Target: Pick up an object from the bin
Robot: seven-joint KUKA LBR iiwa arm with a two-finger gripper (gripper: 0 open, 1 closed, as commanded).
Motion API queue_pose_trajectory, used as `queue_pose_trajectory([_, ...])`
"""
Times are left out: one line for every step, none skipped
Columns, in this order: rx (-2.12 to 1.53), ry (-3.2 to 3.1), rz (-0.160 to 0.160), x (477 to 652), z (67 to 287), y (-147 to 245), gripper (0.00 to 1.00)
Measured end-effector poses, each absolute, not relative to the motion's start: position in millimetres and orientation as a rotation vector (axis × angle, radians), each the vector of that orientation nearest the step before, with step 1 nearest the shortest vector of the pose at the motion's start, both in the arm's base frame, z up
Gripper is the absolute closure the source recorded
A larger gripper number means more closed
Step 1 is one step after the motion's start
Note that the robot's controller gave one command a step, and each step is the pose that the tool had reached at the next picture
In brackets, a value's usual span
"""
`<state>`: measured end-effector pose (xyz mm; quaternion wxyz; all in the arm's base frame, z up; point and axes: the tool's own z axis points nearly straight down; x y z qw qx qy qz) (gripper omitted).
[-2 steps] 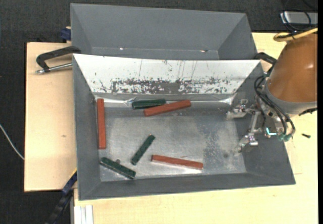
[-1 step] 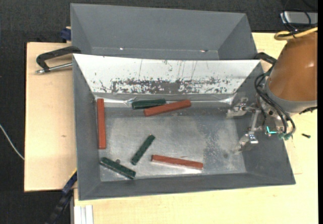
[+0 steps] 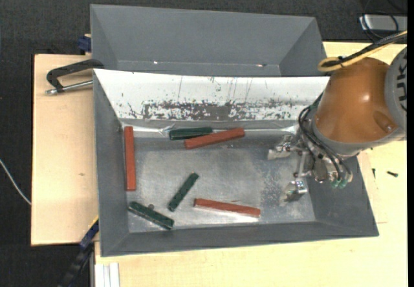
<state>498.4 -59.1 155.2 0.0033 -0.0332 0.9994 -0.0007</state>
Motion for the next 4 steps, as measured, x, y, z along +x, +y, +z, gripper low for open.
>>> queue_pose_trajectory([0.005,3.139,0.003,504.9,103,-54,0.00])
queue_pose_trajectory([0.013,3.141,-0.003,501.4,84,-35,0.00])
queue_pose_trajectory([-0.303,3.122,-0.011,508.8,83,-17,0.00])
queue_pose_trajectory([-0.072,3.131,-0.015,503.5,82,-13,0.00])
